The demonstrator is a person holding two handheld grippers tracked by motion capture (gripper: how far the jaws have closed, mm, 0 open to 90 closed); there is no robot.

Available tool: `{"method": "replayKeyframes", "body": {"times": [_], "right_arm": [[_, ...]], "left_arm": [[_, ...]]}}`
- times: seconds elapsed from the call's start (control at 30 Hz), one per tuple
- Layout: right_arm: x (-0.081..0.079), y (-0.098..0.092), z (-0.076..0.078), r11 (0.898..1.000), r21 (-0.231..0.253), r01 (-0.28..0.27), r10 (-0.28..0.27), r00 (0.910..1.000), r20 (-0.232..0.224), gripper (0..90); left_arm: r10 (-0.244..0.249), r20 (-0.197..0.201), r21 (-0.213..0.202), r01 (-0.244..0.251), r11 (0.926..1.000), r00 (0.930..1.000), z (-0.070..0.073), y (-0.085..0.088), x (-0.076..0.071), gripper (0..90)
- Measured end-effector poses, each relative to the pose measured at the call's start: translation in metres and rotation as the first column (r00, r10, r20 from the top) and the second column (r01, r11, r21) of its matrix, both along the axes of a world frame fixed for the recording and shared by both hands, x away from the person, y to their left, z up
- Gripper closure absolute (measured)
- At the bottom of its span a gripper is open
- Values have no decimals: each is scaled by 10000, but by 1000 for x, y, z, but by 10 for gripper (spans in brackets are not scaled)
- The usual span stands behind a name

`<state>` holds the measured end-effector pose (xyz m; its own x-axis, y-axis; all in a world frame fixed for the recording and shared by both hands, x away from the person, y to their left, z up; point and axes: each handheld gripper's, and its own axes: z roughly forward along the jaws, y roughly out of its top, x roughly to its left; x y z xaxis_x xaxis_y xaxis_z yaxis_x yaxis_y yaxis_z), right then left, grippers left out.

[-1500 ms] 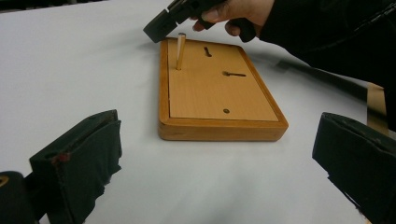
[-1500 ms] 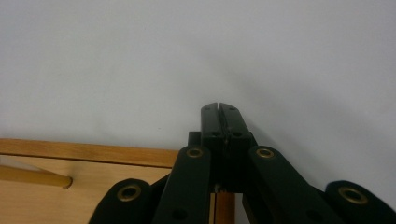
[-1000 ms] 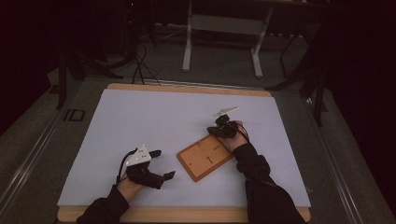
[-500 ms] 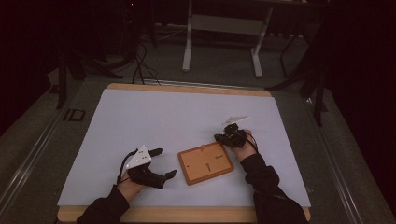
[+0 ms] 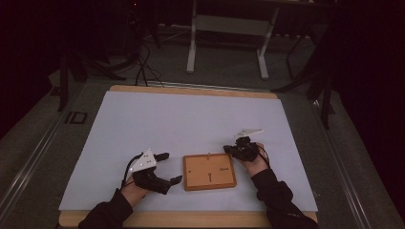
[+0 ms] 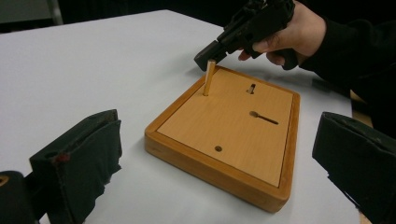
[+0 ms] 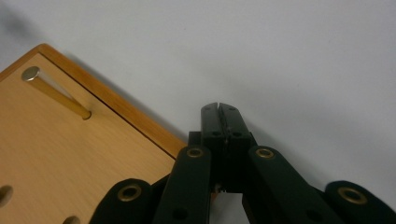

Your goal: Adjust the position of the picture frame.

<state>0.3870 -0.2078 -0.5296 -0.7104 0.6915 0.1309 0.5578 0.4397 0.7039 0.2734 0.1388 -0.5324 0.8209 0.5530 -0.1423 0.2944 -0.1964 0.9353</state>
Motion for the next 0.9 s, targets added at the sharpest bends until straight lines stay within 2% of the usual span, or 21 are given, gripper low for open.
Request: {"method": "replayKeyframes", "body": {"times": [0.33,0.4,0.43,0.6,0.63,0.67,0.7,0.73,0.77,0.8,0.9], "right_arm": [[-11,-4,-1,9998,176,52,-52,10000,38,900],[-11,-4,-2,9997,223,79,-78,10000,-33,900],[-10,-5,-1,9996,263,72,-66,9998,-209,900],[-11,-5,-2,9994,321,118,-114,9999,-123,897],[-11,-5,-2,9993,351,112,-108,9999,-113,889],[-11,-5,-1,9989,455,93,-94,10000,8,835],[-12,-6,0,9987,505,78,-79,10000,22,835],[-12,-7,2,9984,553,79,-84,9999,88,830],[-12,-7,2,9984,553,79,-84,9999,88,830],[-14,-8,5,9979,645,46,-57,9998,173,782],[-16,-9,7,9976,696,17,-35,9996,265,763]], "left_arm": [[-40,-30,-79,40,10000,10000,0,1,1,18],[-121,-51,-150,121,9998,9999,0,1,1,18],[-162,-129,-210,159,9997,9998,-1,1,2,18],[-266,-71,-451,262,9986,9996,0,2,2,18],[-276,-44,-340,274,9990,9996,1,2,2,18],[-330,3,-179,330,9993,9995,1,2,2,19],[-345,125,-45,345,9994,9993,1,2,2,19],[-420,85,145,418,9990,9991,1,0,2,19],[-420,85,145,418,9990,9991,1,0,2,19],[-447,44,154,446,9989,9990,1,0,2,19],[-491,88,386,488,9981,9988,3,-3,1,19]]}}
